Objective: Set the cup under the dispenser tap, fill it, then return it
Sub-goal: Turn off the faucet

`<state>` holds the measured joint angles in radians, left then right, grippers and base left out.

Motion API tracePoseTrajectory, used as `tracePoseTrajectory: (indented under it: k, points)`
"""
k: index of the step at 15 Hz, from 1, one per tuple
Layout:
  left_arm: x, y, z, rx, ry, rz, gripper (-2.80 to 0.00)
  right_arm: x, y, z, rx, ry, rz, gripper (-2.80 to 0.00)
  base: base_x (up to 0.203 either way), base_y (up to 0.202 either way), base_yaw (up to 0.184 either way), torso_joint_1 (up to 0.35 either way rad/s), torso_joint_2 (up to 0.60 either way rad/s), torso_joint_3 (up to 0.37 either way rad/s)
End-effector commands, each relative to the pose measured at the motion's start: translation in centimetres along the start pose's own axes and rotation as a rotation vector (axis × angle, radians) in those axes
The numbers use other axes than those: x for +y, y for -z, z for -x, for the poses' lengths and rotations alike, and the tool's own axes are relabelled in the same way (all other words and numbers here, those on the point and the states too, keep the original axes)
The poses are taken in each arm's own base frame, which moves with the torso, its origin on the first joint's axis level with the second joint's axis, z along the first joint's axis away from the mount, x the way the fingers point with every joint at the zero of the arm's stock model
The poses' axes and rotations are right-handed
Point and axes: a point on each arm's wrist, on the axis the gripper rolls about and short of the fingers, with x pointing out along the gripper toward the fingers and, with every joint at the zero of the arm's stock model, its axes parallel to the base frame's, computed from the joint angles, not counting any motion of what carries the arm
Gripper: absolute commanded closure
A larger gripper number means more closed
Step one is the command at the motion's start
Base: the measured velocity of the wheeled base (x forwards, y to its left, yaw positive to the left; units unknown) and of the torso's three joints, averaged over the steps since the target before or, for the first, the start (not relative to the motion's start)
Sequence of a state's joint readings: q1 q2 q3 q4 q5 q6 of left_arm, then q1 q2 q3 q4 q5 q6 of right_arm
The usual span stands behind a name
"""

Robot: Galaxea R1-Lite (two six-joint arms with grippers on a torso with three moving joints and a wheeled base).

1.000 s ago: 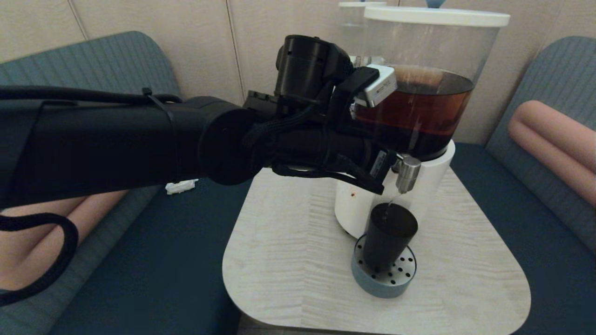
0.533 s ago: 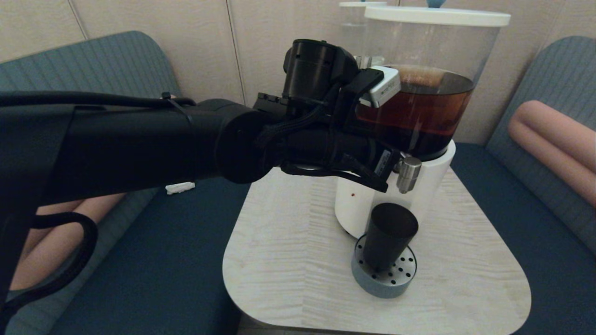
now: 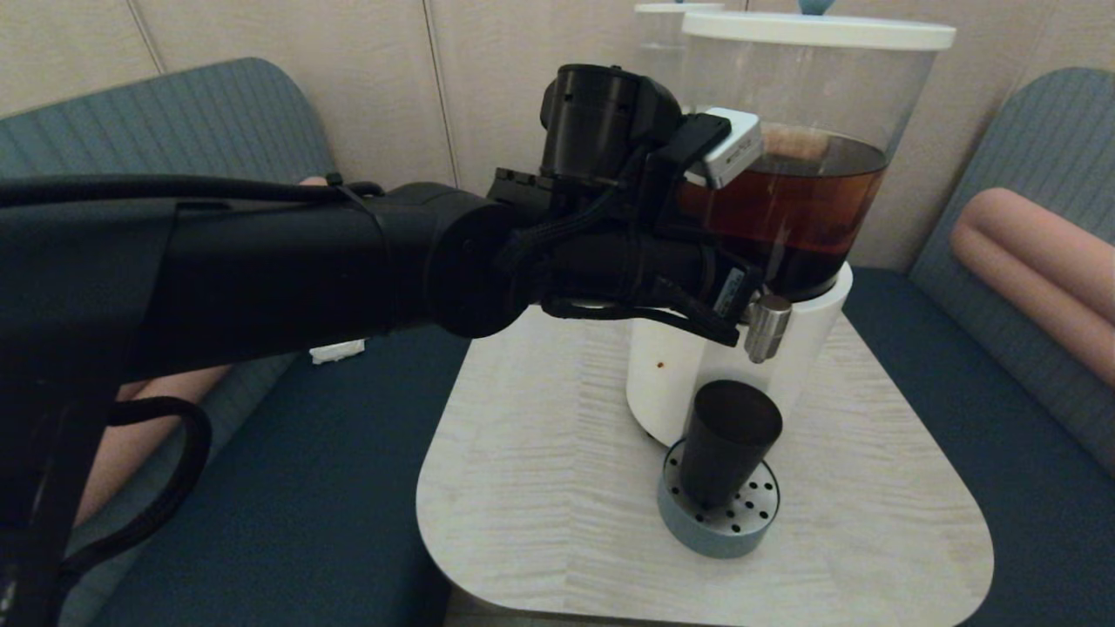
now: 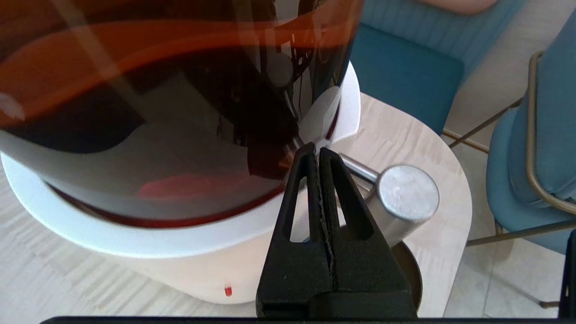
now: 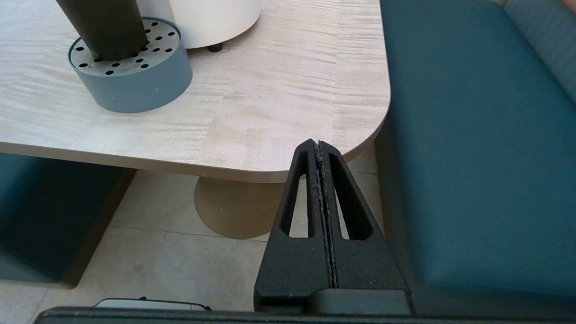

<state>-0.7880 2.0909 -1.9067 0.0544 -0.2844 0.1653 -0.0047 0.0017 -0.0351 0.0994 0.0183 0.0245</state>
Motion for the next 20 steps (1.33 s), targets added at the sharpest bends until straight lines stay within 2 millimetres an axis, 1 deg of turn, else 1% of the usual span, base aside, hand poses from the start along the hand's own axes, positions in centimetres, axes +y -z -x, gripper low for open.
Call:
tracePoseTrajectory:
  k: [1, 4, 7, 10, 11, 13, 16, 18, 19, 20]
  points:
    - [-0.3, 0.3, -0.6, 0.01, 0.012, -0.002, 0.0, 0.0, 0.0, 0.0, 0.002, 0.0, 0.0, 0.0, 0.0, 0.0, 0.0, 0.0, 0.0, 0.0]
    - [-0.4, 0.6, -1.0, 0.016, 0.018, -0.008, 0.0, 0.0, 0.0, 0.0, 0.002, 0.0, 0.0, 0.0, 0.0, 0.0, 0.0, 0.0, 0.0, 0.0]
    - [-0.5, 0.5, -1.0, 0.012, 0.019, -0.009, 0.0, 0.0, 0.0, 0.0, 0.002, 0.0, 0.0, 0.0, 0.0, 0.0, 0.0, 0.0, 0.0, 0.0]
    - [-0.5, 0.3, -0.6, 0.009, 0.017, -0.006, 0.0, 0.0, 0.0, 0.0, 0.002, 0.0, 0.0, 0.0, 0.0, 0.0, 0.0, 0.0, 0.0, 0.0]
    - [-0.5, 0.0, -0.2, 0.003, 0.016, -0.007, 0.0, 0.0, 0.0, 0.0, 0.002, 0.001, 0.0, 0.0, 0.0, 0.0, 0.0, 0.0, 0.0, 0.0]
    - [-0.7, -0.9, 1.2, 0.0, 0.012, -0.003, 0.0, 0.0, 0.0, 0.0, 0.002, 0.0, 0.0, 0.0, 0.0, 0.0, 0.0, 0.0, 0.0, 0.0]
    - [-1.1, -1.7, 4.1, 0.021, -0.013, 0.006, 0.0, 0.0, 0.0, 0.0, 0.002, 0.0, 0.0, 0.0, 0.0, 0.0, 0.0, 0.0, 0.0, 0.0]
    - [-1.5, -1.6, 6.4, 0.039, -0.032, 0.019, 0.0, 0.0, 0.0, 0.0, 0.002, 0.0, 0.0, 0.0, 0.0, 0.0, 0.0, 0.0, 0.0, 0.0]
    - [-1.8, -1.6, 7.8, 0.048, -0.053, 0.033, 0.0, 0.0, 0.0, 0.0, 0.002, 0.0, 0.0, 0.0, 0.0, 0.0, 0.0, 0.0, 0.0, 0.0]
    - [-2.1, -1.3, 9.1, 0.066, -0.079, 0.051, 0.0, 0.0, 0.0, 0.0, 0.002, 0.0, 0.0, 0.0, 0.0, 0.0, 0.0, 0.0, 0.0, 0.0]
